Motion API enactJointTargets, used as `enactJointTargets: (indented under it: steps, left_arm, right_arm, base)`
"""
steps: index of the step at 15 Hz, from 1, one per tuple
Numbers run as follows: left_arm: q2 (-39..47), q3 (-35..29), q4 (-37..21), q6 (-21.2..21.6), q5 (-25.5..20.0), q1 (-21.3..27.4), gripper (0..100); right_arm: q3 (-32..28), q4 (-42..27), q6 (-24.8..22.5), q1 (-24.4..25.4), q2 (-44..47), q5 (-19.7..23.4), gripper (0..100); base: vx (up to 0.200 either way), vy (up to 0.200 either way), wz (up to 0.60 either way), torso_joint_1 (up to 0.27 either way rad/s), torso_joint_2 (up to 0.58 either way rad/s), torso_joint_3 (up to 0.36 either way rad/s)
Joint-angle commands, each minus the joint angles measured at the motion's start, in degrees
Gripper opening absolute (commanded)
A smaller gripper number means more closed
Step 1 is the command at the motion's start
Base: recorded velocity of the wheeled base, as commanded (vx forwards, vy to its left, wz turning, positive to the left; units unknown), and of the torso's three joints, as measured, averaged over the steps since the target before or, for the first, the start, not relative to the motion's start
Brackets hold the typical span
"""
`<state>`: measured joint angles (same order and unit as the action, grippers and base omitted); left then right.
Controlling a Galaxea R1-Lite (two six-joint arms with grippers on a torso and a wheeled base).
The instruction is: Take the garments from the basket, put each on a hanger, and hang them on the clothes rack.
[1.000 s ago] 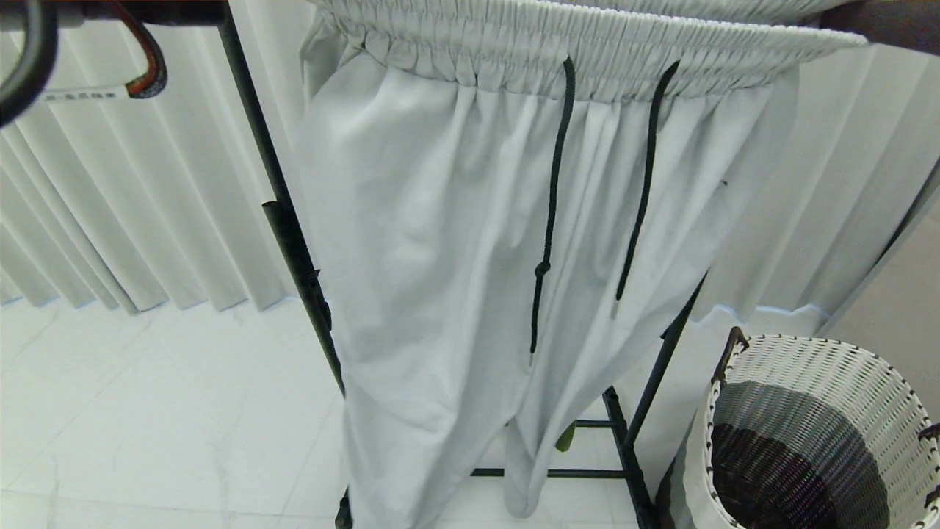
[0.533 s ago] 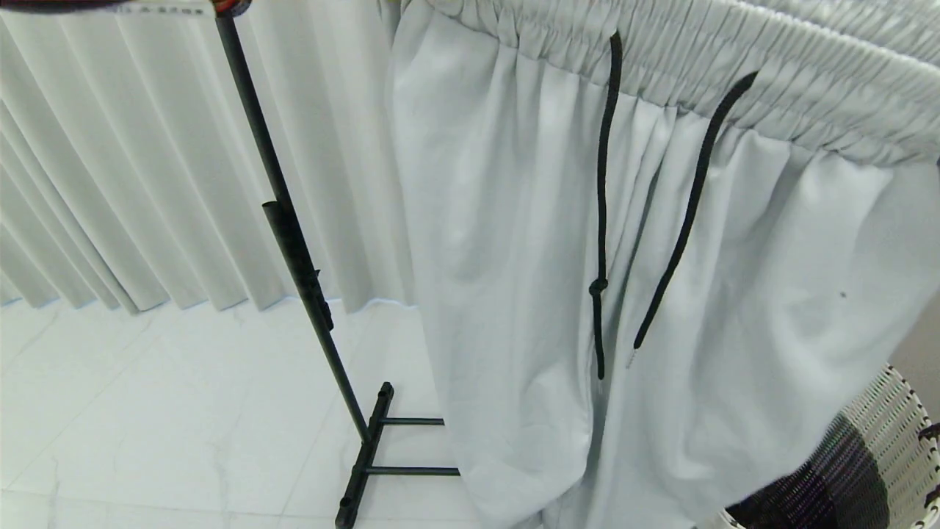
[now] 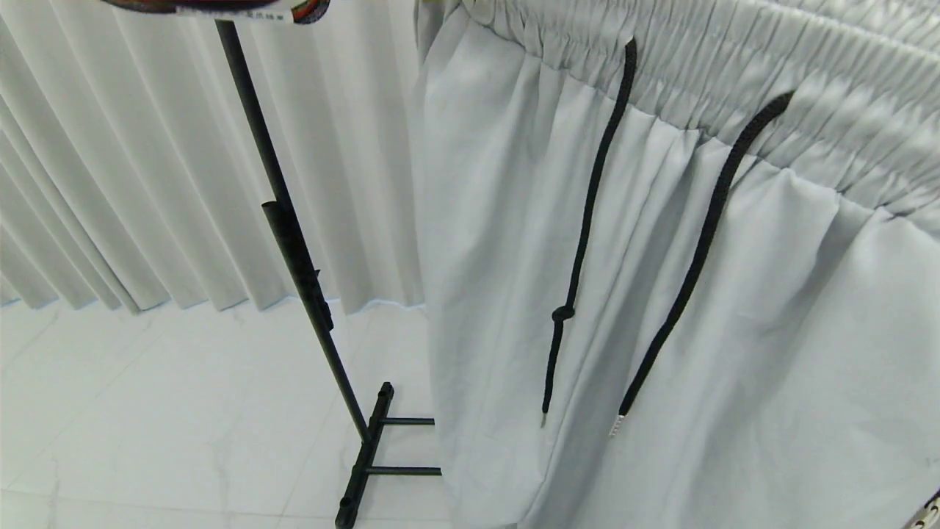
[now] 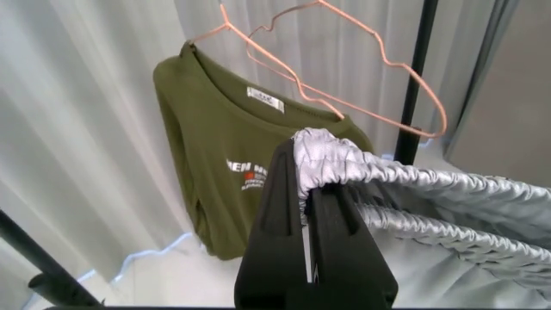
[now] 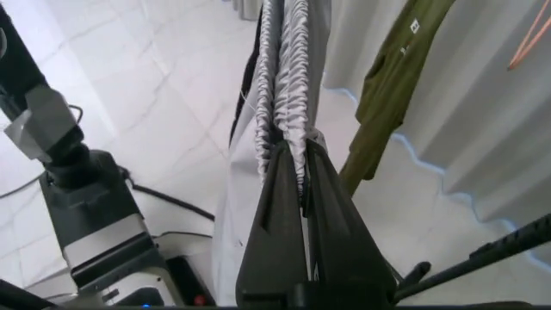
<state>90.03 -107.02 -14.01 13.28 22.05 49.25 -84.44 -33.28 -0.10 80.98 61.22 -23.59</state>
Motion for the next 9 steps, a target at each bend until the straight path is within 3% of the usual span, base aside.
enactJointTargets:
  steps: [1, 4, 6, 9]
  left_arm:
    - [-2.2, -0.2, -5.3, -0.1, 0.0, 0.1, 0]
    - [-5.7, -0.8, -19.3, -3.3, 0.0, 0.1, 0]
    - [-8.8, -1.0, -27.1, -5.1, 0.0, 1.1, 0]
    - [-12.3, -0.6, -31.0, -11.4, 0.0, 10.0, 0]
  right_arm:
    - [-0.2, -0.4, -0.6, -3.7, 0.6, -0.1, 0]
    - [-3.0, 2.5, -4.0, -13.4, 5.4, 0.4, 0]
    - [-4.1, 9.6, -5.8, -17.4, 8.9, 1.2, 0]
    - [-4.4, 22.7, -7.0, -18.8, 14.2, 5.1, 0]
  base:
    - [0.000, 0.000, 0.00, 0.000, 0.00, 0.000]
    - [0.000, 0.000, 0.00, 0.000, 0.00, 0.000]
    - [0.000, 0.000, 0.00, 0.000, 0.00, 0.000]
    - [0.000, 0.000, 0.00, 0.000, 0.00, 0.000]
